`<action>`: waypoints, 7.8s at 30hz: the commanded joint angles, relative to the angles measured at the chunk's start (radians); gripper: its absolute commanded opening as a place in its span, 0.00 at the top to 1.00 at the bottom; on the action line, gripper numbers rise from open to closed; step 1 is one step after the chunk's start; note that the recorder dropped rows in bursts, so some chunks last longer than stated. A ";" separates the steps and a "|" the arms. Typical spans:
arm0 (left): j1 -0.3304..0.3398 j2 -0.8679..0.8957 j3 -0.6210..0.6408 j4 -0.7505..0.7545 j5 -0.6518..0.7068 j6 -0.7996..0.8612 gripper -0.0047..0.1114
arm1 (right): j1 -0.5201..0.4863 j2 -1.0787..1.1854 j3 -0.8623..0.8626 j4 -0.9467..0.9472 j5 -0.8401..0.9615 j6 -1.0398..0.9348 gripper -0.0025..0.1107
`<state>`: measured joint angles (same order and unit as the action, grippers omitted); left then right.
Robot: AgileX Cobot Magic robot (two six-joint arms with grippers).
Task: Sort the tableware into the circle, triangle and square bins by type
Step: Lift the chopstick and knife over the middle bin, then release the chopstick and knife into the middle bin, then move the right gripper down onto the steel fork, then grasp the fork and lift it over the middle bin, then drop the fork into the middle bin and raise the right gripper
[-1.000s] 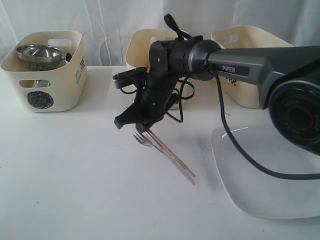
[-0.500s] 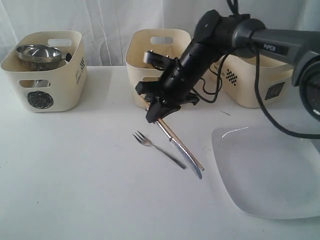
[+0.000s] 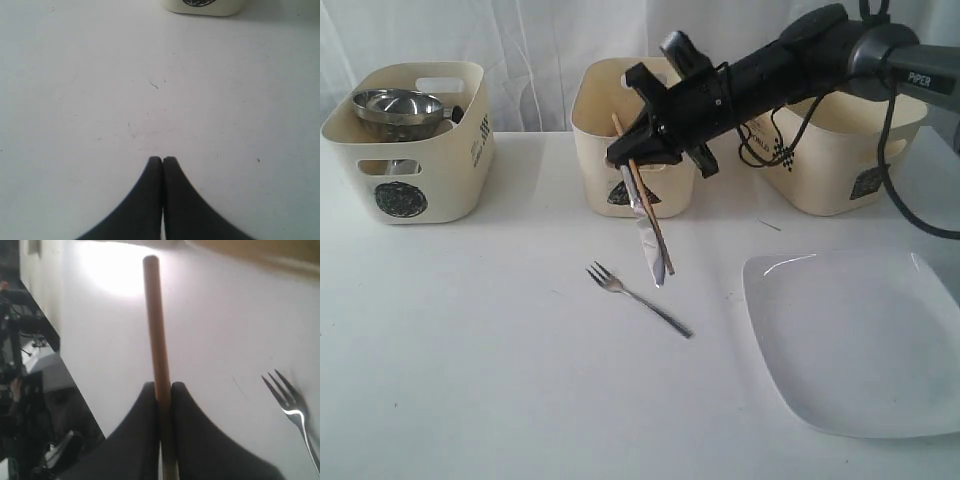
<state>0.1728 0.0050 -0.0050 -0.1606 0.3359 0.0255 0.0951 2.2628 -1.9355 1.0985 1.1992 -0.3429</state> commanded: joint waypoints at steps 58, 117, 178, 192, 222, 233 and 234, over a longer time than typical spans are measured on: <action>0.000 -0.005 0.005 -0.009 0.039 0.001 0.96 | -0.074 0.230 -0.321 0.646 -0.627 -0.824 0.72; 0.000 -0.005 0.005 -0.009 0.039 0.001 0.96 | 0.421 0.046 -0.044 -0.946 -0.018 0.004 0.61; 0.000 -0.005 0.005 -0.009 0.039 0.001 0.96 | 0.200 -0.145 -0.136 -0.809 -0.084 -0.117 0.98; 0.000 -0.005 0.005 -0.009 0.039 0.001 0.96 | -0.010 -0.051 -0.136 0.385 -0.587 -0.770 0.98; 0.000 -0.005 0.005 -0.009 0.039 0.001 0.96 | 0.007 -0.048 -0.137 0.198 -0.512 -0.515 0.98; 0.000 -0.005 0.005 -0.009 0.039 0.001 0.96 | -0.029 -0.212 -0.072 -0.484 -0.364 0.039 0.98; 0.000 -0.005 0.005 -0.009 0.039 0.001 0.96 | -0.036 -0.231 -0.036 -0.521 -0.383 0.055 0.98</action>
<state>0.1728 0.0050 -0.0050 -0.1606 0.3359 0.0255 0.0762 2.0820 -2.0355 0.7810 0.8332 -0.4036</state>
